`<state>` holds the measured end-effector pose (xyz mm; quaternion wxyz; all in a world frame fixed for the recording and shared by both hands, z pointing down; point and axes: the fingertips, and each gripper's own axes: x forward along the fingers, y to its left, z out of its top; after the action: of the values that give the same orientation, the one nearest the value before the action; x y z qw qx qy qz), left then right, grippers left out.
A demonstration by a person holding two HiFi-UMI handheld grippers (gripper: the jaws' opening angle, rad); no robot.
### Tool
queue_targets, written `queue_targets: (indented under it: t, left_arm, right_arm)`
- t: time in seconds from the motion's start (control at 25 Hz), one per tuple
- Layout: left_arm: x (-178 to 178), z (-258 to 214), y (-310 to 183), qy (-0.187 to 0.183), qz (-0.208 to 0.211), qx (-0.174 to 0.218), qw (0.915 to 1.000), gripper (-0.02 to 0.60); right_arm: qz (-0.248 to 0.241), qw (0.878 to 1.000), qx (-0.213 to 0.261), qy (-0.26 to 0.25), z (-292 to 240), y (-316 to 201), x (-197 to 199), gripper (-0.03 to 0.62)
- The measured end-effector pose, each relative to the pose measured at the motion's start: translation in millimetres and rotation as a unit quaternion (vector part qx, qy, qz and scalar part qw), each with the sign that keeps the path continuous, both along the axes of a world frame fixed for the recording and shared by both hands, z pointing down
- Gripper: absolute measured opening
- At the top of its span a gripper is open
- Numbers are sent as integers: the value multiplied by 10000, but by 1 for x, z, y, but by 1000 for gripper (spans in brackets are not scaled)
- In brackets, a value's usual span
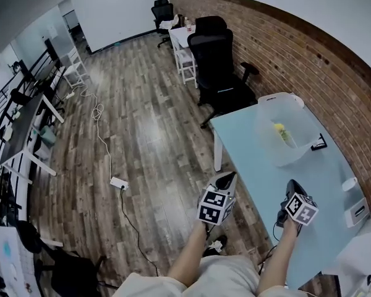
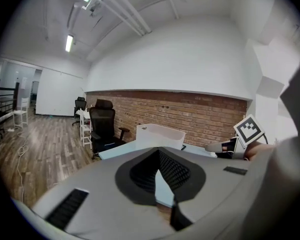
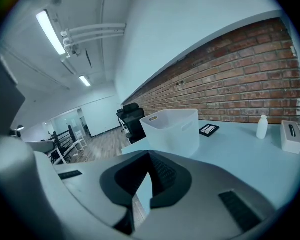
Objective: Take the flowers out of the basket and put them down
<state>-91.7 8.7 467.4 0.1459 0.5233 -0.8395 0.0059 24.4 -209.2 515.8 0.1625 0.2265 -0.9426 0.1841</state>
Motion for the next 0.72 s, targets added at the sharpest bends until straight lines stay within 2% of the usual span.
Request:
queue_targets:
  t: [0.24,0.4,0.72]
  left_arm:
    - [-37,13,-20,-137,218,-292,9992,21]
    - [-65,17,-16,-151,118,-414,9990,21]
    - [-88,24,-32,-28,250,-137,9996,21]
  right_arm:
    - [234,9991,-268,-239,23,-32,-40,14]
    - [248,9984,-324,-389,24,-38,-69,14]
    - [231,9992,-150,-298,28,-50,-88,14]
